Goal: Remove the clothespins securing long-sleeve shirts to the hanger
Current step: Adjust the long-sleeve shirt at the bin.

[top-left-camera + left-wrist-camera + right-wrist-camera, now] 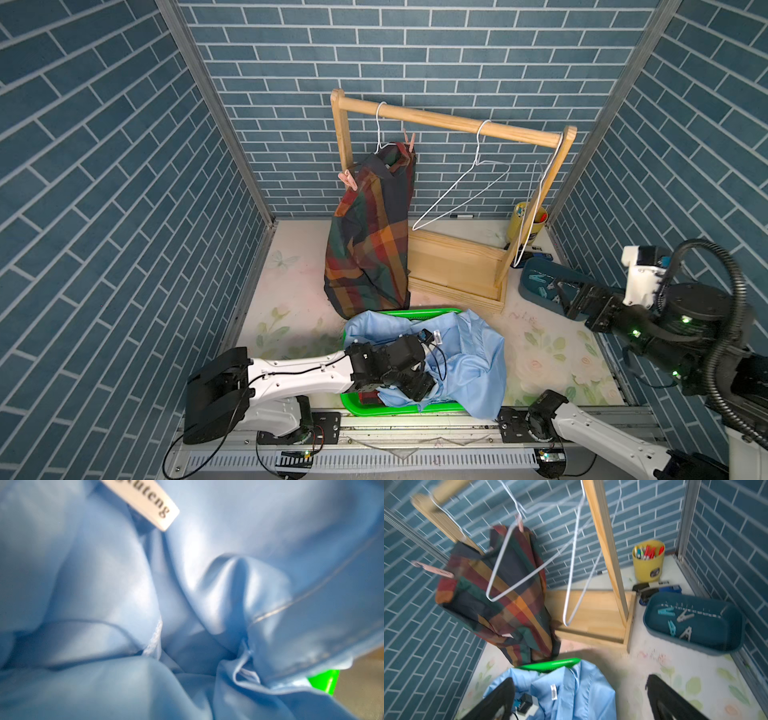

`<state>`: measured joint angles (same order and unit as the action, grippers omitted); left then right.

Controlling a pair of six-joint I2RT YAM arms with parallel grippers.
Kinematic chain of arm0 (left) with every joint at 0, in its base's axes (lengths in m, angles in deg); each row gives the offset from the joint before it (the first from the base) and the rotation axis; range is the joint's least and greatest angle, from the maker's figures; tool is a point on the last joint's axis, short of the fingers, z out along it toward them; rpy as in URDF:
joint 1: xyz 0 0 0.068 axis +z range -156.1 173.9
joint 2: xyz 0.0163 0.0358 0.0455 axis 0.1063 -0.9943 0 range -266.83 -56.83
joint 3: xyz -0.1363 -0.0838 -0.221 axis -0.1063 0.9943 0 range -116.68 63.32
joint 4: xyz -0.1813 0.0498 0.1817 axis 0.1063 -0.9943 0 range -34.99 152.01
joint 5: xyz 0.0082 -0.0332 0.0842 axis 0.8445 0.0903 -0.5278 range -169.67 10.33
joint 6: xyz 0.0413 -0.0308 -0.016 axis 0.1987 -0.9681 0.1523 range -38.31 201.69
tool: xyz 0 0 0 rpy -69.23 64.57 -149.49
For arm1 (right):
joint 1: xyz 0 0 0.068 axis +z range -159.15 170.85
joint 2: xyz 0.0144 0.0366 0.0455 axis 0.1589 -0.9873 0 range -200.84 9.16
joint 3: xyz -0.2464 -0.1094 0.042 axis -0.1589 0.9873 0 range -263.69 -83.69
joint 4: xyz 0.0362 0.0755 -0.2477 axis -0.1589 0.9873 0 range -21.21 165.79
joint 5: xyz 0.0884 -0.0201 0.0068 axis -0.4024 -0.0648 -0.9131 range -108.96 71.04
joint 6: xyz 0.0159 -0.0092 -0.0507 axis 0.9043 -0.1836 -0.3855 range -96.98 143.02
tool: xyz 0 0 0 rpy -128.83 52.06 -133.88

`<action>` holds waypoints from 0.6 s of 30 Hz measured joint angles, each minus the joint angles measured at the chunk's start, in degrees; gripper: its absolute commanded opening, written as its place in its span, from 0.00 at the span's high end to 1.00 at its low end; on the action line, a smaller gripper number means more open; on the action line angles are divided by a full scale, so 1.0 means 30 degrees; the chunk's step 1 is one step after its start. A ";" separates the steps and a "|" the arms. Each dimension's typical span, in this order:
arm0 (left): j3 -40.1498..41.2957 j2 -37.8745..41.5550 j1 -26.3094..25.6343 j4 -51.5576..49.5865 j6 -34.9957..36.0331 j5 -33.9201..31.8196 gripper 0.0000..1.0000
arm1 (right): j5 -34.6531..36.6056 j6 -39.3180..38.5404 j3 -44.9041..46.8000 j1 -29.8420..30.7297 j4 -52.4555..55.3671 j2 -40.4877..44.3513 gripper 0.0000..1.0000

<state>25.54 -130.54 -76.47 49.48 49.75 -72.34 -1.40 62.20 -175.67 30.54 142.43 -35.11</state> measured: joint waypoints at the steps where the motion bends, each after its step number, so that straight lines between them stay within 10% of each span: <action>1: 0.0226 -0.0051 0.0044 0.0124 -0.0146 0.0007 0.27 | -0.0364 0.0539 0.1727 0.0007 -0.0015 0.0452 0.02; 18: 0.1049 -0.0787 0.0328 0.1632 -0.0998 0.0117 0.24 | -0.6630 0.6375 1.7762 0.0007 -0.6273 0.1661 0.02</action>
<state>28.69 -132.90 -75.49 54.37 46.75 -71.99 -21.29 81.32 -122.38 30.56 123.62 -30.13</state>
